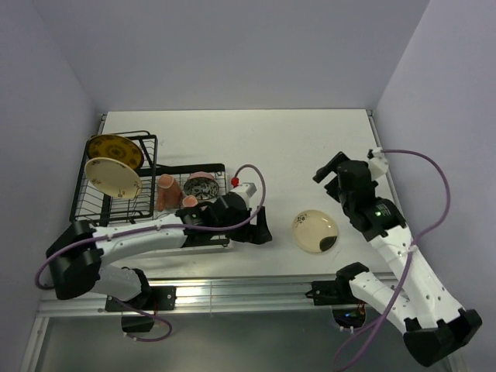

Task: Load the mixed dishes into the dish rack

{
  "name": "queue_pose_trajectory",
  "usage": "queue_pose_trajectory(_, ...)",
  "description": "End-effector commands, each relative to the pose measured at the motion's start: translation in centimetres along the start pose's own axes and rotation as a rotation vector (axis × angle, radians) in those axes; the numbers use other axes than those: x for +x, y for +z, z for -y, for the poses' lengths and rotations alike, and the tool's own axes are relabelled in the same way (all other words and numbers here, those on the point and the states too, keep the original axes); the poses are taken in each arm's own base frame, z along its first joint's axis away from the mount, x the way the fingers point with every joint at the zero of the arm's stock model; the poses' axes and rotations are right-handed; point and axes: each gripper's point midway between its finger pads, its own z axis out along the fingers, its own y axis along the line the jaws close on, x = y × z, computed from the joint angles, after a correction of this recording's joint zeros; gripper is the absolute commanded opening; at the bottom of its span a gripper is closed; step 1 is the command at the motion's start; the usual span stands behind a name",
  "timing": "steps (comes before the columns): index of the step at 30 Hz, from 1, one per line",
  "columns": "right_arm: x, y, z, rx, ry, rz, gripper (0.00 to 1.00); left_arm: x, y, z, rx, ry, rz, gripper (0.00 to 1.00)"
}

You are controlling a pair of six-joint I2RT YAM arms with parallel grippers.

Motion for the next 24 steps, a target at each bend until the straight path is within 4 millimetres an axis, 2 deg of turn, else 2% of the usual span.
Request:
queue_pose_trajectory(1, -3.4, -2.4, 1.6, 0.049, 0.0, 0.073, 0.97, -1.5, 1.7, 2.4, -0.004, -0.05, 0.069, 0.93)
queue_pose_trajectory(5, -4.7, -4.0, 1.8, 0.029, 0.002, 0.109, 0.97, 0.1, 5.2, 1.7, -0.067, -0.094, 0.024, 0.91)
queue_pose_trajectory(7, -4.8, -4.2, 2.1, 0.028, -0.001, 0.116, 0.97, 0.6, 6.3, 3.0, -0.016, -0.11, 0.008, 0.9)
queue_pose_trajectory(11, -4.7, -4.7, 2.6, 0.015, 0.008, 0.13, 0.96, 1.8, 9.2, 3.6, -0.011, -0.136, -0.036, 0.88)
queue_pose_trajectory(16, -4.7, -5.2, 2.9, -0.004, 0.013, 0.141, 0.96, 1.3, 11.5, 5.2, 0.061, -0.187, -0.018, 0.84)
queue_pose_trajectory(24, -5.2, -6.4, 3.2, -0.031, 0.014, 0.18, 0.96, 2.2, 14.7, 4.8, 0.063, -0.256, -0.029, 0.78)
